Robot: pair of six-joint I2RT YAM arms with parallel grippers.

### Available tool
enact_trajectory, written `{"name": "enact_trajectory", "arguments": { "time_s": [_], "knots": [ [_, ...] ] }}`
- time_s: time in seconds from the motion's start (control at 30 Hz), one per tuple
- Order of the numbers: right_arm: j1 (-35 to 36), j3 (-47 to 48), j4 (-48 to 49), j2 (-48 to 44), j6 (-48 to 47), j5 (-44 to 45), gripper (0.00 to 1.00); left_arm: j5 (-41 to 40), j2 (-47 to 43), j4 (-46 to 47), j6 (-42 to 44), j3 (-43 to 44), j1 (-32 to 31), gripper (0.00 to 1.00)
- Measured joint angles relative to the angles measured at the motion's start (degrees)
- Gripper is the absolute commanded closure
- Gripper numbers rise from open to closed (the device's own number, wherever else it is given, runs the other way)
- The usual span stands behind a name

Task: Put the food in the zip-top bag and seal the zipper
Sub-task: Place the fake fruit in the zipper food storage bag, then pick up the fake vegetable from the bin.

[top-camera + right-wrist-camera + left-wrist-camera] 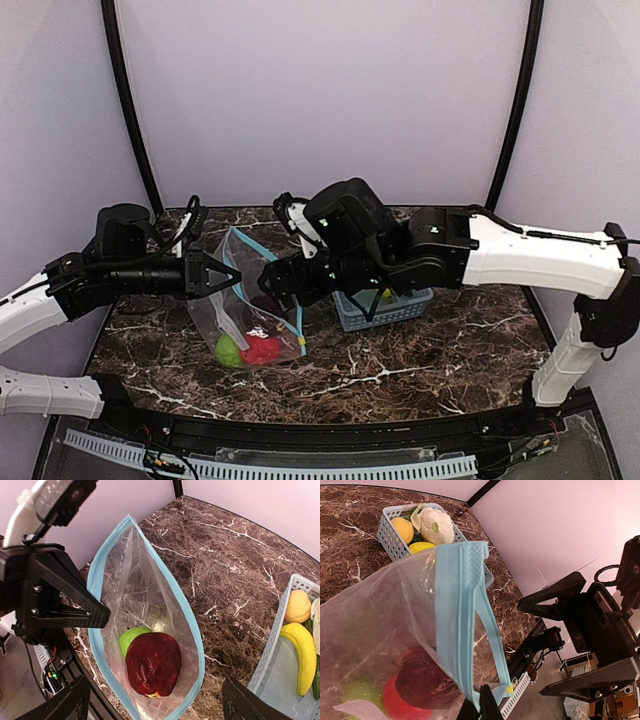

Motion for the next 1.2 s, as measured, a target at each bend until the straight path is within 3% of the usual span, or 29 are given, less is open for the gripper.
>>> {"name": "enact_trajectory", "arguments": {
  "time_s": [0.33,0.7,1.2],
  "knots": [
    [0.0,-2.8,1.4,-7.3,-0.3,1.9,0.10,0.0,0.0,0.0,-0.1,0.0,0.0,0.99],
    [-3.8,-5.4,-1.9,-8.6,1.3,4.5,0.11,-0.5,0.0,0.0,-0.1,0.0,0.0,0.99],
    [-19.7,-8.2,-11.6,-10.0,0.2,5.4,0.04,-1.5,0.7,0.1,-0.1,0.0,0.0,0.99]
  ]
}}
